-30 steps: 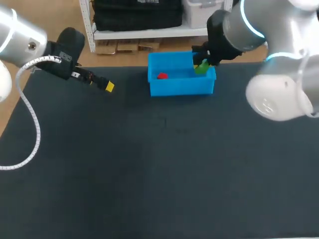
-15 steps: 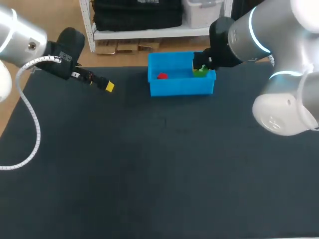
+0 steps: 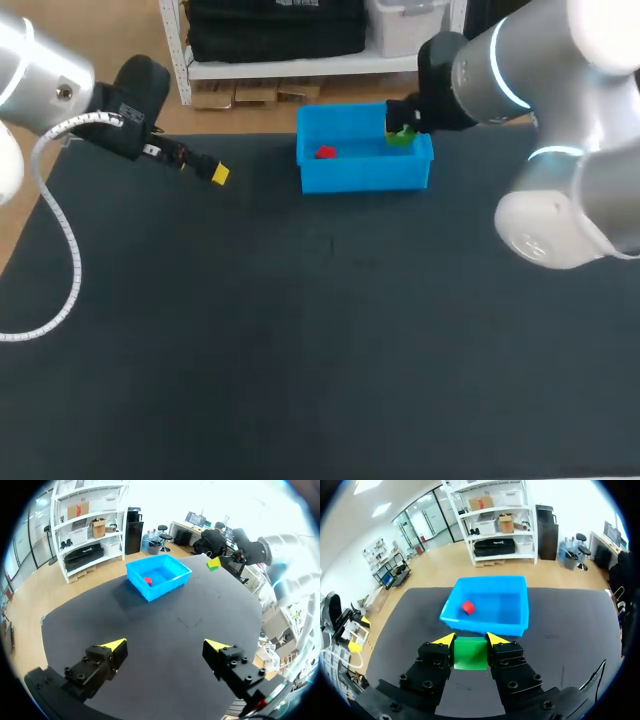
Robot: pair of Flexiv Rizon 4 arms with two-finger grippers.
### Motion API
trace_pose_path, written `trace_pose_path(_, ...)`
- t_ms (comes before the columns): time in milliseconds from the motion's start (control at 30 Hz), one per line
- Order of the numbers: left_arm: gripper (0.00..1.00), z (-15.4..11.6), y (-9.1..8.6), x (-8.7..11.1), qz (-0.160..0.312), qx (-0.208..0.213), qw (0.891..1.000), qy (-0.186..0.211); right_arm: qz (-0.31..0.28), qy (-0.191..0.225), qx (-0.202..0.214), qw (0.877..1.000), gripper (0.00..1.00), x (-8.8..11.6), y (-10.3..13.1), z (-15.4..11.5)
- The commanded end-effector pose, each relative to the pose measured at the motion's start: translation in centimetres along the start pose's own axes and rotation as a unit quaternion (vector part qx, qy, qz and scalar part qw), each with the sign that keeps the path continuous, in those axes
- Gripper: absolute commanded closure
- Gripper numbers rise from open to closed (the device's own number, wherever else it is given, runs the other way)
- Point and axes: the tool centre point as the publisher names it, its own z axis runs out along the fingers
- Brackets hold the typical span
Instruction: Use the left arm to pick the red cube and place it into the blue plastic box first, then use the right arm to grasp the green cube and put it into the same blue plastic box after the first action is fully finished.
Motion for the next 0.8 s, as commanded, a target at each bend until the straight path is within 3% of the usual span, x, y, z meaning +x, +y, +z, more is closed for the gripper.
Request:
trace_pose_path(33,0.00,0.0,0.1,0.1,0.002,0.003,1.000,-0.003,0.000,-0.005,0.005,1.000,1.00,-1.4,-0.2,3.4)
trace_pose_path(500,0.00,0.0,0.1,0.1,0.002,0.003,1.000,-0.003,-0.004,0.016,0.016,1.000,1.00,-5.0,-1.9,10.3)
trace_pose_path(800,0.00,0.0,0.1,0.1,0.002,0.003,1.000,-0.003,0.011,0.025,0.006,1.000,1.00,-6.0,-3.1,13.5)
